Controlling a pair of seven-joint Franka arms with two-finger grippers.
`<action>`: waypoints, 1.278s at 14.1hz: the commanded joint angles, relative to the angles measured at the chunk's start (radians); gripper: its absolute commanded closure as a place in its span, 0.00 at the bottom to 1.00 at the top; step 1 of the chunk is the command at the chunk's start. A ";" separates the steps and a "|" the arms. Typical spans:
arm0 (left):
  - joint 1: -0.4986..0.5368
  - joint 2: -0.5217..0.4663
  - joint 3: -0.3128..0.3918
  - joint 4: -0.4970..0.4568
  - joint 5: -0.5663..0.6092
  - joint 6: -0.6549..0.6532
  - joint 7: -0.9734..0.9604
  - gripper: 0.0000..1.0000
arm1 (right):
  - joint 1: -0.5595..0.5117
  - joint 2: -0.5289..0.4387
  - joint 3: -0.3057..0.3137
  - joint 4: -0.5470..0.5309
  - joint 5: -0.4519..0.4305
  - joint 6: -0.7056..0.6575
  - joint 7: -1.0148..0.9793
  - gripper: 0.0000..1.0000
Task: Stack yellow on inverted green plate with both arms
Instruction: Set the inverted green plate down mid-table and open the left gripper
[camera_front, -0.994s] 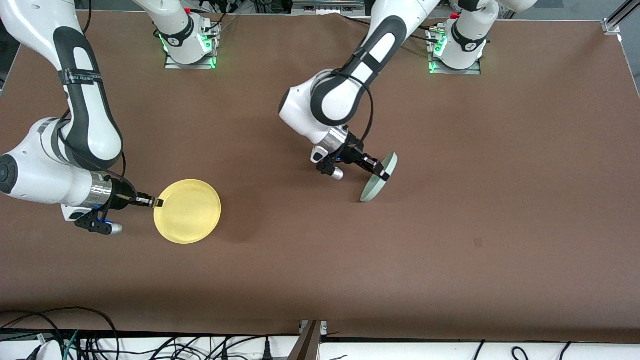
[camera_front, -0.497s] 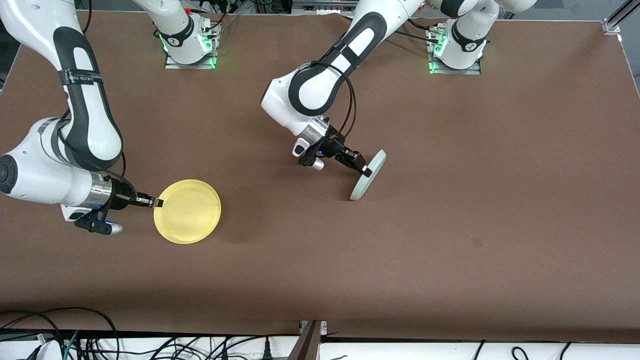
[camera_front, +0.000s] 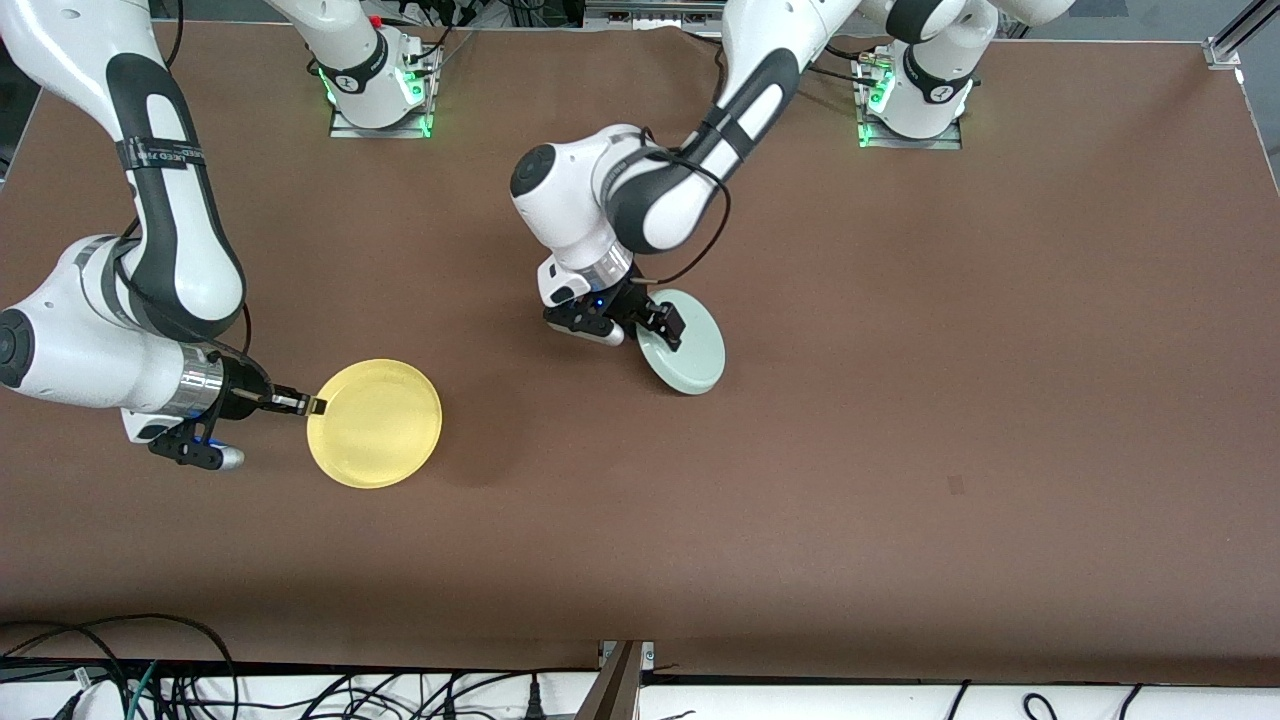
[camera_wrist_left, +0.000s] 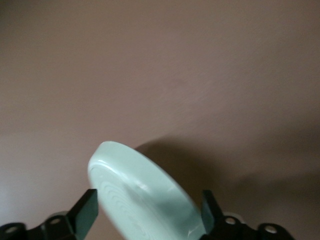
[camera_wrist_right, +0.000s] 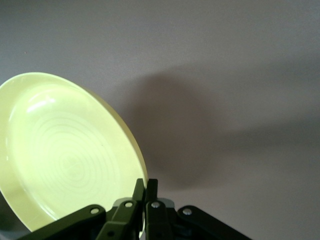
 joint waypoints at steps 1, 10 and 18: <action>0.036 0.035 -0.010 -0.005 -0.129 0.136 -0.022 0.00 | -0.019 0.000 0.008 0.017 0.022 -0.020 0.003 1.00; 0.333 -0.182 -0.003 -0.018 -0.117 -0.156 0.050 0.00 | -0.014 0.004 0.011 0.017 0.023 -0.020 0.012 1.00; 0.642 -0.414 -0.010 -0.028 -0.175 -0.368 0.525 0.00 | 0.109 0.023 0.031 -0.034 0.080 -0.007 0.104 1.00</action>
